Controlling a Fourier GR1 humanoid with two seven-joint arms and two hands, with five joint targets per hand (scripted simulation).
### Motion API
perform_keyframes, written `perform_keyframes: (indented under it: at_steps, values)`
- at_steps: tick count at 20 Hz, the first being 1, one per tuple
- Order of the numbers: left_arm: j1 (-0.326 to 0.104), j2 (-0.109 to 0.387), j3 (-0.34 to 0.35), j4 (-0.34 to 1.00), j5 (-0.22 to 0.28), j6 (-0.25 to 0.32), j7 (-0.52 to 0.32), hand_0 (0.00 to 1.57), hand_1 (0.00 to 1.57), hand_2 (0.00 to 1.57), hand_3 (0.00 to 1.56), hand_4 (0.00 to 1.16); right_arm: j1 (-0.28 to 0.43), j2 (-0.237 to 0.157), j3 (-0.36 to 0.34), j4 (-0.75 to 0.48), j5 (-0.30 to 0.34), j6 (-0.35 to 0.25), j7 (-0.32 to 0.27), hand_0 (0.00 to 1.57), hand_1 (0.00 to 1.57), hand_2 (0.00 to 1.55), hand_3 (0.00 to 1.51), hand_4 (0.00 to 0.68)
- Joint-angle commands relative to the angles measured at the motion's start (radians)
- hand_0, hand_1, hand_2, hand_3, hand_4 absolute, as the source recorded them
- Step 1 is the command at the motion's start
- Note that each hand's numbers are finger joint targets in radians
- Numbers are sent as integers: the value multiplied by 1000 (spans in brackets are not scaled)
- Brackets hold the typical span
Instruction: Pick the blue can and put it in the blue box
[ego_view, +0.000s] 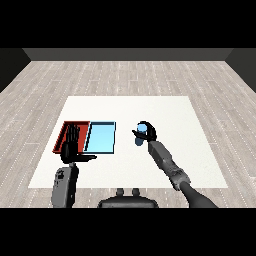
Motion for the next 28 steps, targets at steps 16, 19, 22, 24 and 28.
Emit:
perform_keyframes:
  at_steps: [16,19,22,24,28]
  values:
    - [-8,-42,-124,33,-80,4,68,0,0,0,0,0,40,-110,187,-399,94,-180,212,1428,1428,1447,1394,624]
    - [-87,-69,-167,92,-119,35,96,0,0,0,0,0,59,-84,209,-490,127,-231,215,1440,1440,1449,1398,615]
    - [-49,-72,-207,140,-153,49,43,0,0,0,0,0,63,-124,225,-593,160,-237,320,1418,1418,1445,1407,622]
    - [-47,-72,-248,100,-130,73,96,0,0,0,0,0,153,-144,246,-696,191,-230,336,1421,1421,1445,1405,616]
    - [-54,-72,-257,109,-126,86,93,0,0,0,0,0,307,-150,332,-977,266,-314,488,1421,1421,1445,1405,616]
